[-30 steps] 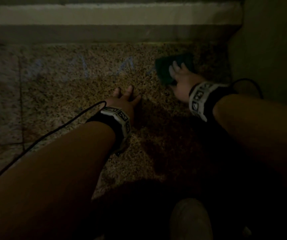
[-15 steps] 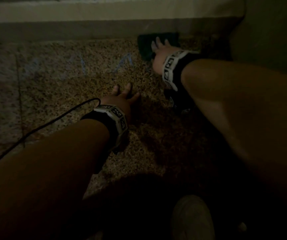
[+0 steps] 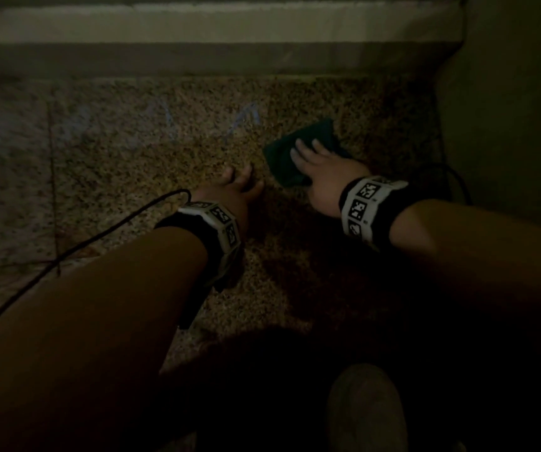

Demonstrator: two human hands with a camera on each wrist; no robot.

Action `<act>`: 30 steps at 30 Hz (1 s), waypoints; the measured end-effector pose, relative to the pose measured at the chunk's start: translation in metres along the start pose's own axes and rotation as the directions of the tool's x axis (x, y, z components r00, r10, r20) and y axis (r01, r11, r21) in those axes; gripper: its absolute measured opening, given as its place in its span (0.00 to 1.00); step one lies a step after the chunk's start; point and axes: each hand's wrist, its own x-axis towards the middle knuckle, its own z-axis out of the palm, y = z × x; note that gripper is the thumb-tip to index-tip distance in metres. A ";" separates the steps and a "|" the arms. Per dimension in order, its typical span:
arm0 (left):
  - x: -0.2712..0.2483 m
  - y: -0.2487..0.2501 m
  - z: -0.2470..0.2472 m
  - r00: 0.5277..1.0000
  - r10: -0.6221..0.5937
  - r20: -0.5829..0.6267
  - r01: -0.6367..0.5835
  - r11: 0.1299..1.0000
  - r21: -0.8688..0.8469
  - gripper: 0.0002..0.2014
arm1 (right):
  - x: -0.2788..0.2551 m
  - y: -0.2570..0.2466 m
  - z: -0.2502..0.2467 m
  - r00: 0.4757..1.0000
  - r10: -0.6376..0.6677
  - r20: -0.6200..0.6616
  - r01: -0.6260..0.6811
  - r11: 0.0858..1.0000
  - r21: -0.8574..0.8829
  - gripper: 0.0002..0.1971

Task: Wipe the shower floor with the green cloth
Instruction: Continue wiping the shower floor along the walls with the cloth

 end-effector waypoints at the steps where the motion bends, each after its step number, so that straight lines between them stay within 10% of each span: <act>1: 0.000 0.001 0.000 1.000 0.002 -0.004 -0.002 1.000 -0.015 0.40 | 0.002 -0.001 -0.001 1.000 0.000 -0.009 0.000 1.000 0.002 0.35; 11: -0.008 -0.003 -0.001 0.998 0.054 -0.028 -0.056 0.996 -0.073 0.39 | 0.065 -0.025 -0.061 0.978 0.040 -0.207 -0.034 0.999 0.029 0.30; 30: 0.001 -0.045 0.009 0.975 0.197 -0.106 -0.192 0.980 0.055 0.36 | 0.041 -0.039 -0.032 0.988 -0.050 -0.143 0.053 0.998 0.017 0.31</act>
